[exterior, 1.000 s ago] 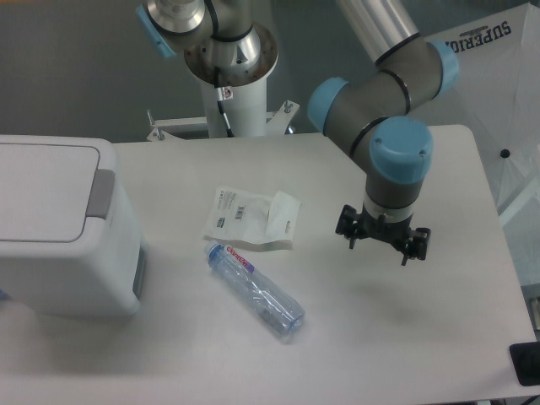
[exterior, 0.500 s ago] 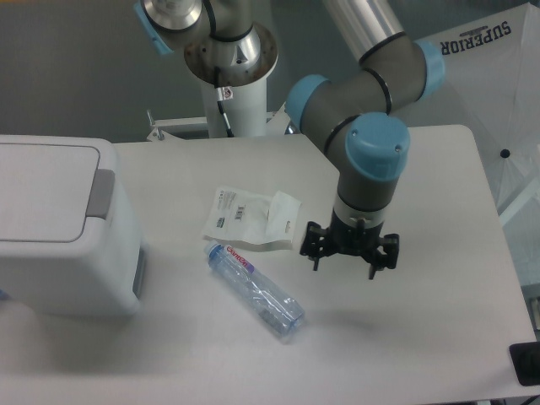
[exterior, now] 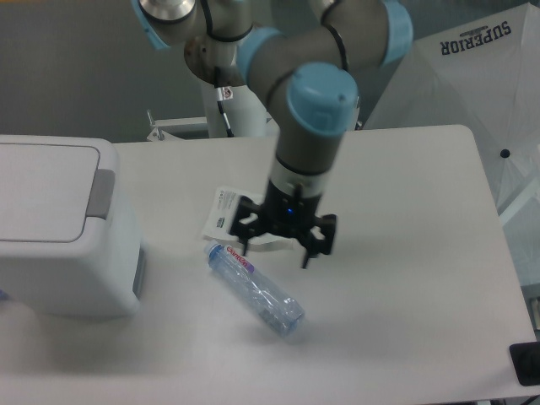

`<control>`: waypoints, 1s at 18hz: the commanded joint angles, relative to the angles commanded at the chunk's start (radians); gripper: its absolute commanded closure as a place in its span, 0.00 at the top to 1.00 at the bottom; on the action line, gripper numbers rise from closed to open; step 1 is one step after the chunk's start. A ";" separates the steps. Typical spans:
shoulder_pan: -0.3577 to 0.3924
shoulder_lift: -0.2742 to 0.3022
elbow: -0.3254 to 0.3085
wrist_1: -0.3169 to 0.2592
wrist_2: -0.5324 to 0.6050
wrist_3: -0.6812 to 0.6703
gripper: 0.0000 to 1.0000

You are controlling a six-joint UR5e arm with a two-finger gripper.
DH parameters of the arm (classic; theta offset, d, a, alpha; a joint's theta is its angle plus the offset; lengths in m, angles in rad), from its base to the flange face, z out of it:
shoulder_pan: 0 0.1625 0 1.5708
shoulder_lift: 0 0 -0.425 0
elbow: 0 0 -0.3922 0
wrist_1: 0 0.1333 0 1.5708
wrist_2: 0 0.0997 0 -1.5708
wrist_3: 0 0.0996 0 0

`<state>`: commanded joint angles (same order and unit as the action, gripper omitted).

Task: Open the trash can
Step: 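Swing the open gripper over to the trash can's lid edge, then push the gripper against the lid to flip it open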

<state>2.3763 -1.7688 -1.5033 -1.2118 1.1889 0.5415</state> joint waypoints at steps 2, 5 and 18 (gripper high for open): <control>-0.032 0.018 0.005 -0.005 -0.008 -0.020 1.00; -0.080 0.038 0.015 -0.003 -0.011 -0.069 1.00; -0.124 0.080 -0.012 -0.003 -0.025 -0.098 1.00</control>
<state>2.2519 -1.6889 -1.5155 -1.2149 1.1643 0.4433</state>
